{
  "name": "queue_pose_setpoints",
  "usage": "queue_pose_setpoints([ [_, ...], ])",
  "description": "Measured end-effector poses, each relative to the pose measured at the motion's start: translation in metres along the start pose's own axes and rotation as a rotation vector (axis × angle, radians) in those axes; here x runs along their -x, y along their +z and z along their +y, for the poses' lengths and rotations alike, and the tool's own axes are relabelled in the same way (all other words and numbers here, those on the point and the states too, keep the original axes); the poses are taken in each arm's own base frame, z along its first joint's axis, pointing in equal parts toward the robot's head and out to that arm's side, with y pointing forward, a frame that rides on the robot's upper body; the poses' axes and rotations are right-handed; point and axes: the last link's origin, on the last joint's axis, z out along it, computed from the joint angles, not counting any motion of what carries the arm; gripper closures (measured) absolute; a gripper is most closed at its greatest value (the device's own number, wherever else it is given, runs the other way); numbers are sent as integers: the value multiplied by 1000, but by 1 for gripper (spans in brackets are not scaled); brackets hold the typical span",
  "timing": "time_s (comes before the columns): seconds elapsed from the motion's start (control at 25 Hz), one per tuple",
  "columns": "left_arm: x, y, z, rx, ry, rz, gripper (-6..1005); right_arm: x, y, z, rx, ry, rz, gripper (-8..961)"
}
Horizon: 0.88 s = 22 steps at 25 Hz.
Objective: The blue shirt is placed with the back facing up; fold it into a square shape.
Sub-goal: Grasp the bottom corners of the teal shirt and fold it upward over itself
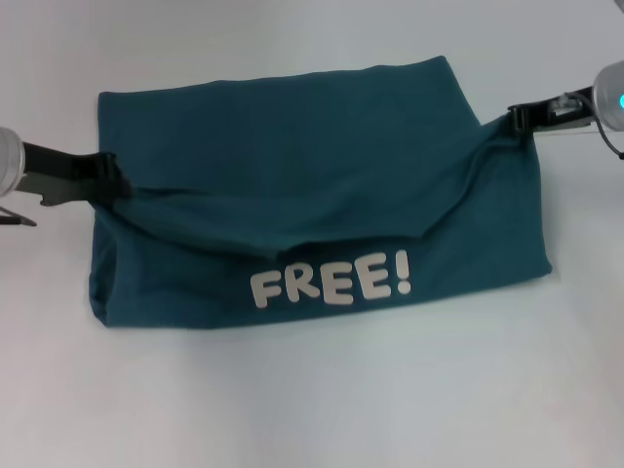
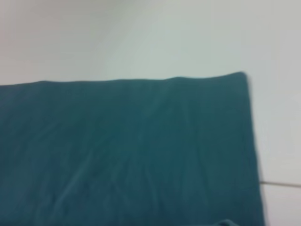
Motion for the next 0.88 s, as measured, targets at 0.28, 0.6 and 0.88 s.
queue_pose_setpoints([
  [0.28,0,8,-3,-40,20,15,993,-1,19,14,-63,-86,-18,833],
  [0.6,-1,11,-2,-50,31,29,992,0,30,26,-95,-141,-62,825],
  [0.88,-10,8,4,-47,43,46,990,16,27,31,-97,-138,-97,818],
])
